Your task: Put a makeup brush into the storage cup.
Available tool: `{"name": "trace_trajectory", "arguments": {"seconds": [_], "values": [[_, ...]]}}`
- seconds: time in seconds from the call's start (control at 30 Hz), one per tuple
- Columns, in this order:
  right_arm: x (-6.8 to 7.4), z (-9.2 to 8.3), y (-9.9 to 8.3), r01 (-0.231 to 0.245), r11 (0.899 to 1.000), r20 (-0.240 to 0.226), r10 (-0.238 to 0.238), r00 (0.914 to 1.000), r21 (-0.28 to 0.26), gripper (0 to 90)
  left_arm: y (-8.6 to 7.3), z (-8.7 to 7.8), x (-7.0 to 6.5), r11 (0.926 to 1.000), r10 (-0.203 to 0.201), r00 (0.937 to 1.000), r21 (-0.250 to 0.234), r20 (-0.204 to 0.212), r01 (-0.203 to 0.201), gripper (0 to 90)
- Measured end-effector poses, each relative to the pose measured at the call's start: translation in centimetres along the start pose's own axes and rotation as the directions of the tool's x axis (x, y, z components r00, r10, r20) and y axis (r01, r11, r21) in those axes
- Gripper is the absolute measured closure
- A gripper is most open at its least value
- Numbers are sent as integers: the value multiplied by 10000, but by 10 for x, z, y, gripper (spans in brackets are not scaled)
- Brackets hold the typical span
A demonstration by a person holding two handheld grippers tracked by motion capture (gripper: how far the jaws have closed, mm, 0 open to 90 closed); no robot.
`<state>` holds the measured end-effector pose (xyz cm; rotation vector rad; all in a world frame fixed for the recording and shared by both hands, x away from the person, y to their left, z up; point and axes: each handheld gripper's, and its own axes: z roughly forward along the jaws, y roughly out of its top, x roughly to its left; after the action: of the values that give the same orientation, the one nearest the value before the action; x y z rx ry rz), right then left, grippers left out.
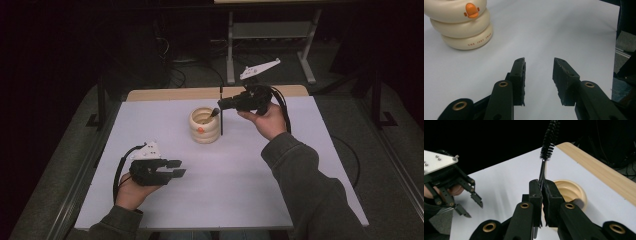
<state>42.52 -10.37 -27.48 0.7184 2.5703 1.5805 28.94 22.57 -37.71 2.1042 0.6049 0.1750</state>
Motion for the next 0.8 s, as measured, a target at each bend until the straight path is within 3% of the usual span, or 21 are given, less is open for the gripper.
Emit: {"name": "trace_trajectory", "arguments": {"seconds": [0.27, 0.8], "values": [[-6, 4, 14, 48, 10000, 182, -47, 9998, -65, 847, 0, -2, 0, 9999, 91, 9999, -47, -56, -91, 618], [-15, 11, 37, 54, 9990, 441, -34, 9990, -454, 847, -1, -4, -1, 9999, -94, 9999, -89, -39, 94, 614]]}}
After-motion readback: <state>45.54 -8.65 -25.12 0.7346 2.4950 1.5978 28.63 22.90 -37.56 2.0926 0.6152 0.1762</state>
